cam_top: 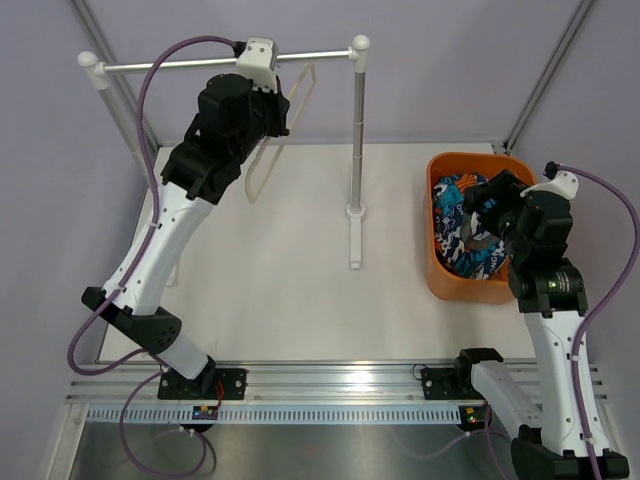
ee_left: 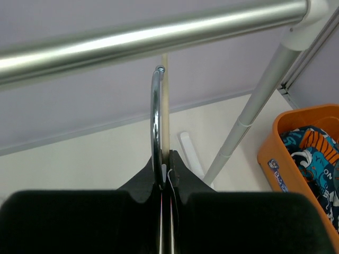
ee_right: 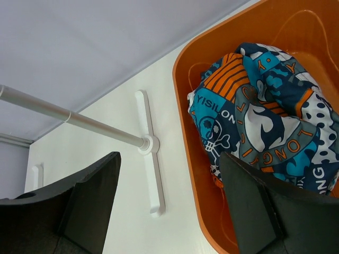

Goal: Remove the shorts from the hanger

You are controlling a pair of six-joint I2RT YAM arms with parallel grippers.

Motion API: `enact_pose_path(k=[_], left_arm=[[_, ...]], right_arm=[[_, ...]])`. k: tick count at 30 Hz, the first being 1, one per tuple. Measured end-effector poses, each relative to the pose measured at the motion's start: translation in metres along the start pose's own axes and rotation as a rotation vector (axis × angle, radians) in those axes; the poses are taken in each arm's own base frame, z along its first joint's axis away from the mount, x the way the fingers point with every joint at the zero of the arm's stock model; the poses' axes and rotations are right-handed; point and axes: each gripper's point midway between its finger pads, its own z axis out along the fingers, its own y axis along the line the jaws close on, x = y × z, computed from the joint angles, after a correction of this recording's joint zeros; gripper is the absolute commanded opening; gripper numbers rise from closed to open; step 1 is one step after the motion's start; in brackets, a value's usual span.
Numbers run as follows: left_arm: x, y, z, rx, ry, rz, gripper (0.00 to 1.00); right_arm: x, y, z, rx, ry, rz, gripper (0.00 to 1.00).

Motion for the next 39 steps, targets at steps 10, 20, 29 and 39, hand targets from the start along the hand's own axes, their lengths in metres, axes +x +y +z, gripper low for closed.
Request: enact_pose_path(k=[10,20,29,39], left_arm=[[-0.019,0.004,0.000,-0.012,-0.066,0.025,0.00],[-0.049,0.025,0.009,-0.060,-0.145,0.007,0.00],[-0.032,0.034,0.041,-0.081,-0.106,0.005,0.00],[-0.018,0.047,0.059,-0.100,-0.076,-0.014,0.00]], right_arm=[[0.000,0.002,-0.003,-0.010,0.004,-0.007,0.83],[-0.001,0.004,-0.006,-0.022,0.011,-0.020,0.83],[-0.002,0.005,-0.008,-0.023,0.010,-0.029,0.84],[-0.002,0.005,-0.009,-0.025,0.010,-0.030,0.84]])
